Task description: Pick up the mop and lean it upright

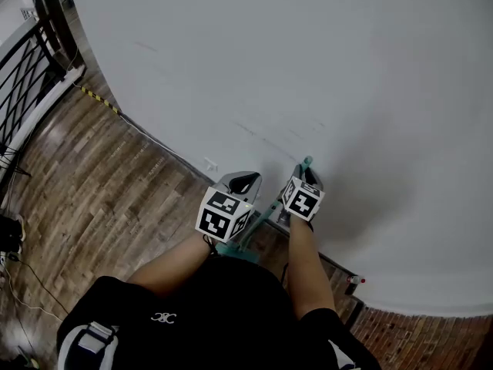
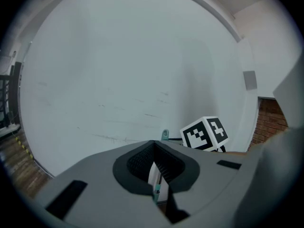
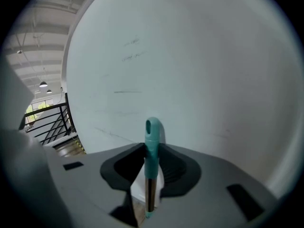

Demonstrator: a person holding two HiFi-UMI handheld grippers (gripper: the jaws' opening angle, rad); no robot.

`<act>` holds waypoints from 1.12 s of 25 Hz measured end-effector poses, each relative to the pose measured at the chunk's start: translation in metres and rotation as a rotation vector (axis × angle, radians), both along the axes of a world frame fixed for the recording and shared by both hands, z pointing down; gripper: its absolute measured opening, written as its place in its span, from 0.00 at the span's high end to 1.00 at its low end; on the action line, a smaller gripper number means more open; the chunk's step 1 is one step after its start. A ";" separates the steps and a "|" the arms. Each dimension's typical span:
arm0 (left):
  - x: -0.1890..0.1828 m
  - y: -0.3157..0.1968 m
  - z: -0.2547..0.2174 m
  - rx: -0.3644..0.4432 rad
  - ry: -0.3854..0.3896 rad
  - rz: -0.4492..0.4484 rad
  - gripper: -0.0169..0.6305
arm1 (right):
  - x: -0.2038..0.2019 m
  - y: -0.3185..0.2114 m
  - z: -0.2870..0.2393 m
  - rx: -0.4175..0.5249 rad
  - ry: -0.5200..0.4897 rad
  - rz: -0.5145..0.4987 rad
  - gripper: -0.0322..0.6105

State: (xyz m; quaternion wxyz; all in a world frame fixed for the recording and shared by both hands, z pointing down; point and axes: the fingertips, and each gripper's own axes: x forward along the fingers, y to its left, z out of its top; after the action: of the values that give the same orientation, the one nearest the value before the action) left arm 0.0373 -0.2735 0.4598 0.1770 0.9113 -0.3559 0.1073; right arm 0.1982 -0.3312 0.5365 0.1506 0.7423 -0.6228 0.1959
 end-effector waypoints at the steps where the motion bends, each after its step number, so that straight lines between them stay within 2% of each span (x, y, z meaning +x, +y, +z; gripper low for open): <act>1: -0.003 -0.001 0.001 -0.002 0.001 -0.013 0.98 | -0.002 0.000 -0.001 0.005 -0.003 -0.012 0.79; 8: -0.011 0.002 0.017 -0.037 -0.010 -0.058 0.98 | -0.015 0.010 -0.004 0.042 -0.034 -0.101 0.79; 13: -0.011 0.005 0.021 -0.046 -0.016 -0.068 0.98 | -0.024 0.036 -0.012 0.085 -0.037 -0.148 0.79; 21: 0.000 0.022 0.032 -0.072 -0.028 -0.039 0.98 | -0.044 0.106 -0.028 0.096 -0.073 -0.248 0.79; 28: 0.014 0.039 0.036 -0.083 -0.025 -0.001 0.98 | -0.047 0.138 -0.033 0.106 -0.068 -0.265 0.79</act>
State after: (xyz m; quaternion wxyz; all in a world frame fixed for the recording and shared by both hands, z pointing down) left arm 0.0517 -0.2347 0.4962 0.2101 0.9017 -0.3536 0.1334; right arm 0.1513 -0.1929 0.5031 0.1145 0.6536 -0.7294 0.1664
